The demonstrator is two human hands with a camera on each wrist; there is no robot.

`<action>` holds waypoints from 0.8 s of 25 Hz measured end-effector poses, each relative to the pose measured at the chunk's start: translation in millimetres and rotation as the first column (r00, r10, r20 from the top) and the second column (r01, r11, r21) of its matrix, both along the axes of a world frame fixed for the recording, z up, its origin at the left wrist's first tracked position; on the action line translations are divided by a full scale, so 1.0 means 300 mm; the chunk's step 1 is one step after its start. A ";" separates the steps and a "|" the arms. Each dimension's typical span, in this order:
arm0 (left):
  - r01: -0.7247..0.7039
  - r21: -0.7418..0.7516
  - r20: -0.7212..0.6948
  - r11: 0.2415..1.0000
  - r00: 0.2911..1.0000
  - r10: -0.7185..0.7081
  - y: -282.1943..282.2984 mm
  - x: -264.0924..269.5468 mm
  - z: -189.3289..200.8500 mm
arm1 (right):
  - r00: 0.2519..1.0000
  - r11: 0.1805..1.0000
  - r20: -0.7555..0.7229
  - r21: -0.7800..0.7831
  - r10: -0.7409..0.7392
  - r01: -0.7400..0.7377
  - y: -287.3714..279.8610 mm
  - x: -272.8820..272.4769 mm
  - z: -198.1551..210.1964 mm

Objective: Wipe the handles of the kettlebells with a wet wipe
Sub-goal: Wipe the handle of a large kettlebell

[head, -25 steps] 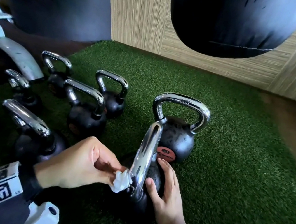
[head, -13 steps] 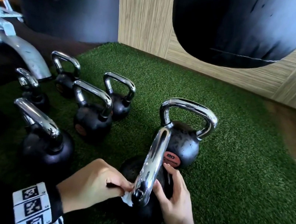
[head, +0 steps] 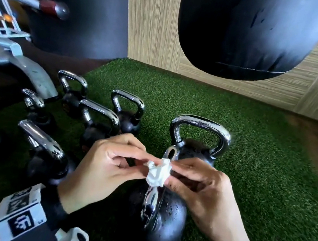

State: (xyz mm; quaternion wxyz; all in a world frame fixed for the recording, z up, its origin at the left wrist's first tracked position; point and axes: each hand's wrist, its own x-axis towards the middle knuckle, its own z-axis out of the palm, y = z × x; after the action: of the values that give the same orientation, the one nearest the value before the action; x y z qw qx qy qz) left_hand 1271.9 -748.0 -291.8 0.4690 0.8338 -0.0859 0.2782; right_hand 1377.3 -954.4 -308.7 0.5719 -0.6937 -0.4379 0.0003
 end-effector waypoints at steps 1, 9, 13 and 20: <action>0.007 -0.029 -0.011 1.000 1.000 -0.007 -0.005 0.004 0.007 | 0.998 0.999 -0.047 0.019 0.035 -0.035 0.002 0.004 0.001; 0.029 -0.115 -0.368 0.993 0.927 -0.070 -0.013 0.010 0.031 | 0.876 0.954 -0.439 0.292 0.201 -0.073 -0.012 0.028 -0.008; 0.070 0.021 -0.666 0.997 0.745 -0.038 0.082 0.103 -0.092 | 0.812 0.946 -0.535 0.069 -0.232 0.316 -0.021 0.178 -0.139; 0.544 0.276 -0.884 0.792 0.467 -0.012 -0.009 0.175 -0.175 | 0.870 0.895 -0.261 -0.278 -0.419 0.348 0.094 0.217 -0.332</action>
State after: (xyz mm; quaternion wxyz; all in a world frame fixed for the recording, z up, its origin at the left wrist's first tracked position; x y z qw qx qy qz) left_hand 1324.3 -750.6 -344.3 0.2426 0.9256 -0.0602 -0.2842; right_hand 1442.5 -926.1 -408.3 0.5416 -0.8174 -0.1911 0.0455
